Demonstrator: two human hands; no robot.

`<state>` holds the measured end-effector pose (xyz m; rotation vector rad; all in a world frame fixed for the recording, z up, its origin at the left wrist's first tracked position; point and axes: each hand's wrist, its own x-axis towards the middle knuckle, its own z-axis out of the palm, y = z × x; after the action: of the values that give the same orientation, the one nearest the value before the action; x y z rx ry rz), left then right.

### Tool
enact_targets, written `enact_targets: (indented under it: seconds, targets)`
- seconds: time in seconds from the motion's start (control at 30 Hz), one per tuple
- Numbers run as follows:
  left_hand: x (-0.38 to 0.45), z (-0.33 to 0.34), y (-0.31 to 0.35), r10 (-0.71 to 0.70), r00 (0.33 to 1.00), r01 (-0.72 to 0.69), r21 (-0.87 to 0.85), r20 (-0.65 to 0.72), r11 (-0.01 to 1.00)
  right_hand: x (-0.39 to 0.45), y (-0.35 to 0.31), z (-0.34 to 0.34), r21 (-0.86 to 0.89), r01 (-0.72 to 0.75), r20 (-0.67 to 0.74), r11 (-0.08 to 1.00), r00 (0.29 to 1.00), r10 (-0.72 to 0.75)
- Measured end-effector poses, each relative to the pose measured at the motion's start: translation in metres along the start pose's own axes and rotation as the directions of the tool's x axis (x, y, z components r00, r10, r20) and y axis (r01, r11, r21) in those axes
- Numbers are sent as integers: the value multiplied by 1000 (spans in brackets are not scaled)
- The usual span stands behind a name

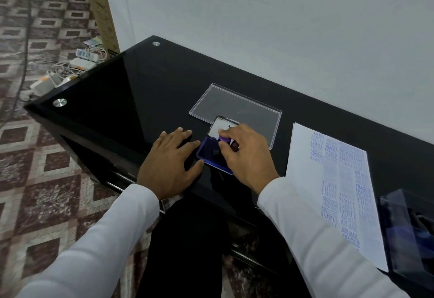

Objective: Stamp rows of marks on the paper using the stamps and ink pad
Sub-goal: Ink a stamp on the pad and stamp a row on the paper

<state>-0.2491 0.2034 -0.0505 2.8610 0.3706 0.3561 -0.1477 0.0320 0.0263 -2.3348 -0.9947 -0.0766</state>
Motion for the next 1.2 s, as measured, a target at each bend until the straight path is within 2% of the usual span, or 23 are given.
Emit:
enact_targets:
  seconds: [0.37, 0.73, 1.07, 1.2]
  targets:
    - [0, 2, 0, -6, 1000, 6, 3, 11, 1000, -2, -1, -5, 61, -28, 14, 998, 1000, 27]
    - [-2, 2, 1, -3, 1000, 3, -7, -21, 1000, 3, 4, -1, 3, -13, 17, 1000, 1000, 13]
    - [-3, 1, 2, -10, 1000, 9, -27, -27, 1000, 1, 1, 0, 48, -14, -24, 999, 1000, 15]
    - [-3, 1, 2, -7, 999, 6, -28, -39, 1000, 3, 3, 1, 2, -6, 10, 1000, 1000, 6]
